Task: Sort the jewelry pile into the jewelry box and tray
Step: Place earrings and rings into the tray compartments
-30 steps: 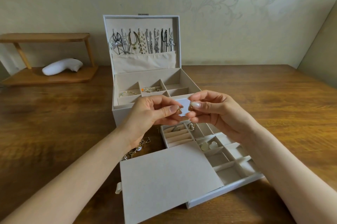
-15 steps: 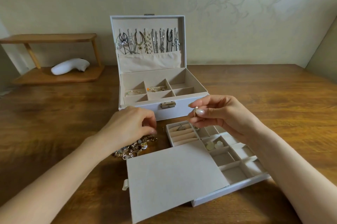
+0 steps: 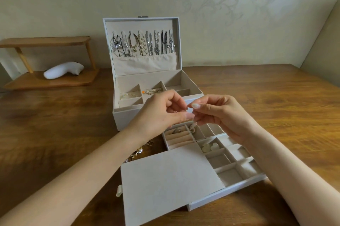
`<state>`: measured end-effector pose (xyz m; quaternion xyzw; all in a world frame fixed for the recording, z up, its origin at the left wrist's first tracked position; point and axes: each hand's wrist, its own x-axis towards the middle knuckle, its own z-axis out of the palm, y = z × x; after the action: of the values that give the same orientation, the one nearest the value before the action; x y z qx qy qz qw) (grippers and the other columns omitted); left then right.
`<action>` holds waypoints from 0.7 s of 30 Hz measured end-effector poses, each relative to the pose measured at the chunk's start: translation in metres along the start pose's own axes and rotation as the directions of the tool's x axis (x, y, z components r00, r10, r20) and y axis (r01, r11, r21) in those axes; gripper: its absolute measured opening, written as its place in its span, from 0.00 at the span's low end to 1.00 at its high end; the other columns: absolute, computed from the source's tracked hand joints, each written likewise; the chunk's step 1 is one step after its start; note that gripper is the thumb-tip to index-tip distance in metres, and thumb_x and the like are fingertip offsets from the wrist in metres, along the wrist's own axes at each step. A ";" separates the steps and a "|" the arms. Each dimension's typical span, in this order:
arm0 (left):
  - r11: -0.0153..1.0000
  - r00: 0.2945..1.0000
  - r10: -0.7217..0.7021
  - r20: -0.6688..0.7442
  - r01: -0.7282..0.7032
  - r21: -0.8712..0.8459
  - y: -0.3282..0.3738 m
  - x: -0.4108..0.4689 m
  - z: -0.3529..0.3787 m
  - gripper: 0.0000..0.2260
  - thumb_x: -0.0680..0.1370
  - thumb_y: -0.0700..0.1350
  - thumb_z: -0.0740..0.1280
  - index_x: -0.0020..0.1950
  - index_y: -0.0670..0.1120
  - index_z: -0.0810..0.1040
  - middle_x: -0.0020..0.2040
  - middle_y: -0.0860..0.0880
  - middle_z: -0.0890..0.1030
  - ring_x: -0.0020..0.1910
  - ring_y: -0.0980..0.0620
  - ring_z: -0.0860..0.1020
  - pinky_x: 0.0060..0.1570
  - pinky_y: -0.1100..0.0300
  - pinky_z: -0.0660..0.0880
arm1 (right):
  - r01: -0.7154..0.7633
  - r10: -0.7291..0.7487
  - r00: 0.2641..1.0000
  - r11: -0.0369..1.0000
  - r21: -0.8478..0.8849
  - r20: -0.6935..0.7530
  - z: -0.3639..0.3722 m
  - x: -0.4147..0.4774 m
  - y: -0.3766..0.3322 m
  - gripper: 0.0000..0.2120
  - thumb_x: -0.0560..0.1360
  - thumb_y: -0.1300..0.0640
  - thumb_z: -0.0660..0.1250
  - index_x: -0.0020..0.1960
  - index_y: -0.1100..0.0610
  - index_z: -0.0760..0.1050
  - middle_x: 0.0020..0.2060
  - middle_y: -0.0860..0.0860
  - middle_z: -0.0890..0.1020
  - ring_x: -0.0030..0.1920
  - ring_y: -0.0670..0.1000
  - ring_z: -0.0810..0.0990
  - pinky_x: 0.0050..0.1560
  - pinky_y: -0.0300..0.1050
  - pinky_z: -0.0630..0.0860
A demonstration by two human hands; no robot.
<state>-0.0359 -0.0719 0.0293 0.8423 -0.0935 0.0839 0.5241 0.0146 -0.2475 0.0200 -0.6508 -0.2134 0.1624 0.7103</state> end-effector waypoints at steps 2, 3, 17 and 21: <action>1.000 1.000 0.002 -0.007 -0.002 0.002 -0.004 0.002 0.003 0.06 0.71 0.40 0.74 0.43 0.44 0.77 0.37 0.47 0.81 0.34 0.56 0.79 0.32 0.64 0.77 | -0.012 0.012 1.000 1.000 0.025 -0.001 0.001 0.000 0.002 0.06 0.66 0.62 0.70 0.41 0.64 0.80 0.32 0.57 0.82 0.32 0.50 0.81 0.36 0.40 0.80; 1.000 1.000 0.003 -0.021 -0.002 0.022 -0.007 0.004 0.005 0.06 0.71 0.38 0.73 0.43 0.44 0.77 0.37 0.47 0.81 0.34 0.54 0.79 0.32 0.63 0.78 | -0.024 0.024 1.000 1.000 0.020 -0.004 0.003 0.000 0.004 0.05 0.66 0.64 0.70 0.41 0.65 0.79 0.33 0.57 0.82 0.33 0.50 0.82 0.36 0.40 0.80; 0.915 0.866 0.072 0.495 -0.254 0.312 -0.017 -0.026 -0.008 0.13 0.68 0.52 0.75 0.47 0.58 0.74 0.46 0.61 0.73 0.47 0.60 0.72 0.42 0.73 0.67 | 0.044 0.187 0.924 0.816 -0.577 0.334 -0.002 -0.009 0.000 0.05 0.66 0.67 0.75 0.40 0.63 0.81 0.34 0.56 0.83 0.32 0.47 0.79 0.35 0.37 0.75; 0.882 0.857 0.163 0.489 -0.349 0.317 -0.020 -0.023 -0.003 0.11 0.69 0.53 0.74 0.47 0.58 0.76 0.42 0.63 0.72 0.45 0.61 0.72 0.42 0.70 0.68 | 0.013 0.155 0.954 0.834 -0.552 0.257 -0.007 -0.008 0.000 0.05 0.68 0.72 0.72 0.41 0.65 0.79 0.30 0.53 0.82 0.29 0.45 0.79 0.32 0.36 0.76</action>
<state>-0.0536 -0.0583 0.0074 0.9060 -0.3063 -0.0253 0.2911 0.0115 -0.2572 0.0192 -0.8028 -0.3285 0.2150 0.4487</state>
